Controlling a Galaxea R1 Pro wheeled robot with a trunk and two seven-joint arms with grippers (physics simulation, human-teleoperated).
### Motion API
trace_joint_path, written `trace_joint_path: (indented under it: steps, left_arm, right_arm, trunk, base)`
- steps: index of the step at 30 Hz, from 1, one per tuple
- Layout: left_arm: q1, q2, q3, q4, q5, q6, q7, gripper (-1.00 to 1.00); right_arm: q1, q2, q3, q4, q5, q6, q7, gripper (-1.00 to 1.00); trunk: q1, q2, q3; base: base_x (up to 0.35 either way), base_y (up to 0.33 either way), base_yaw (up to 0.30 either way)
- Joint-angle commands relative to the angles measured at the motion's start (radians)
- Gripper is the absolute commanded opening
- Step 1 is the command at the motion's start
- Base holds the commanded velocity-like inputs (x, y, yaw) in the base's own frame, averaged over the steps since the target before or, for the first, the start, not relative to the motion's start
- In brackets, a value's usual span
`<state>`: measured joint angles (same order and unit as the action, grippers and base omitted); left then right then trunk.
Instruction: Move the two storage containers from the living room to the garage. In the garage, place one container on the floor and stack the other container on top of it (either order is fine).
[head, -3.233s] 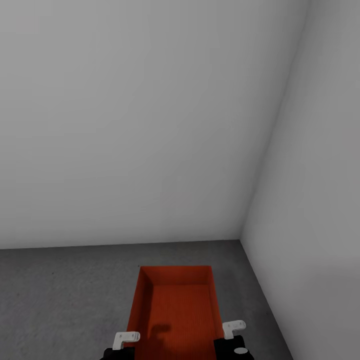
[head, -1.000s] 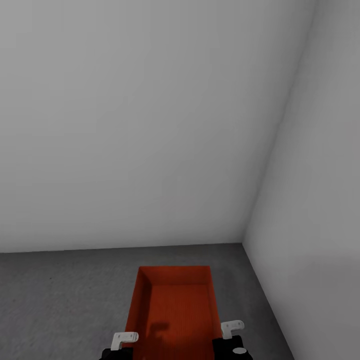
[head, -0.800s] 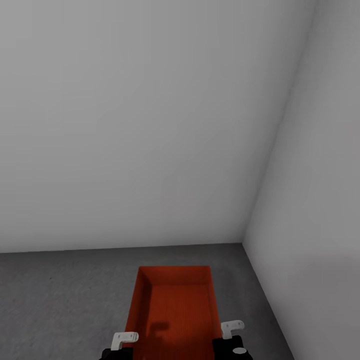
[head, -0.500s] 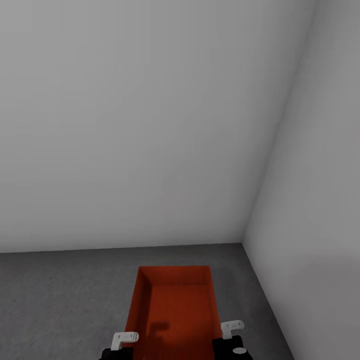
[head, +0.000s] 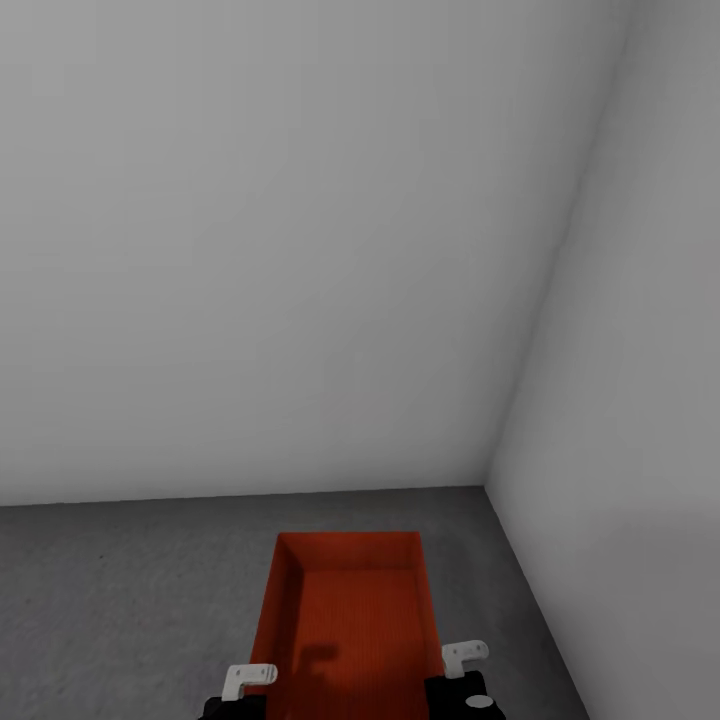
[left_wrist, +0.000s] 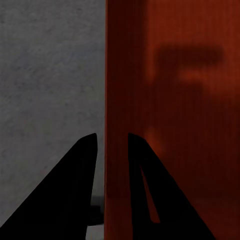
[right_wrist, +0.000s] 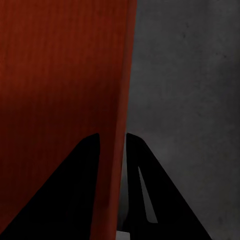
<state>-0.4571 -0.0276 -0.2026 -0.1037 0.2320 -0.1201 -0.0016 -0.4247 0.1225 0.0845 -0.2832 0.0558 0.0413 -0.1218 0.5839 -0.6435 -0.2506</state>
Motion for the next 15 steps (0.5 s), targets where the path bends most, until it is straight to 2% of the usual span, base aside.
trace_joint_path:
  steps: [1, 15]
  left_arm:
    - [-0.002, 0.003, -0.004, -0.004, 0.001, -0.007, 0.012, -1.0]
    - [-0.002, 0.003, -0.004, -0.004, 0.001, -0.007, 0.012, -1.0]
  right_arm:
    - [0.0, -0.03, 0.028, 0.004, -0.014, 0.005, -0.018, -1.0]
    - [0.0, -0.03, 0.028, 0.003, -0.014, 0.005, -0.018, -1.0]
  trunk:
    - [0.004, -0.009, -0.005]
    - [0.058, -0.107, -0.048]
  base:
    - [0.0, 0.0, 0.0]
    - [0.0, 0.0, 0.0]
